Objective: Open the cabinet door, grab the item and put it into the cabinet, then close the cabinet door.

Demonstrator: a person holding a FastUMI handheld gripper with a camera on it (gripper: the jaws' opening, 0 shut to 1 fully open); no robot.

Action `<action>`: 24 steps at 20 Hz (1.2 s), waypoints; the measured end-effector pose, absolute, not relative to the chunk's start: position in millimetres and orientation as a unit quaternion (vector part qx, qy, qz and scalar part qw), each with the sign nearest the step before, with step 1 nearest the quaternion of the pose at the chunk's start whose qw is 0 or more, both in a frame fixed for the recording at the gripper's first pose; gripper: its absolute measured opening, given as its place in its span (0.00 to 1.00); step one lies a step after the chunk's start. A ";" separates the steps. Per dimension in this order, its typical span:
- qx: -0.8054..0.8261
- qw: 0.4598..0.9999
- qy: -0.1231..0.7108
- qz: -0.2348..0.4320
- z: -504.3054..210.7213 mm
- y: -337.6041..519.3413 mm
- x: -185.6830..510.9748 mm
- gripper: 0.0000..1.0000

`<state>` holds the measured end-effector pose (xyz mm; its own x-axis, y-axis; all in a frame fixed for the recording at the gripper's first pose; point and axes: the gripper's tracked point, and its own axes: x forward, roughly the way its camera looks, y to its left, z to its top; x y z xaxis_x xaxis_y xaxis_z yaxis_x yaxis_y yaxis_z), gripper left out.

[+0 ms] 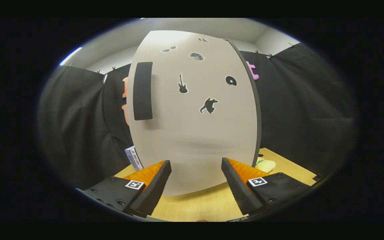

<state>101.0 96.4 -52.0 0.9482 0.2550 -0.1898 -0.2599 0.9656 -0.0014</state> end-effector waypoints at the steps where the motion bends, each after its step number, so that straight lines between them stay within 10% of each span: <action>1: -0.013 0.987 0.092 0.130 -48.3 93.2 99.6 0.98; 24: -0.025 0.989 0.035 0.139 67.4 16.6 39.7 0.98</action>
<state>39.7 16.6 67.4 0.9590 0.2726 -0.0772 -0.2762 0.9602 -0.0406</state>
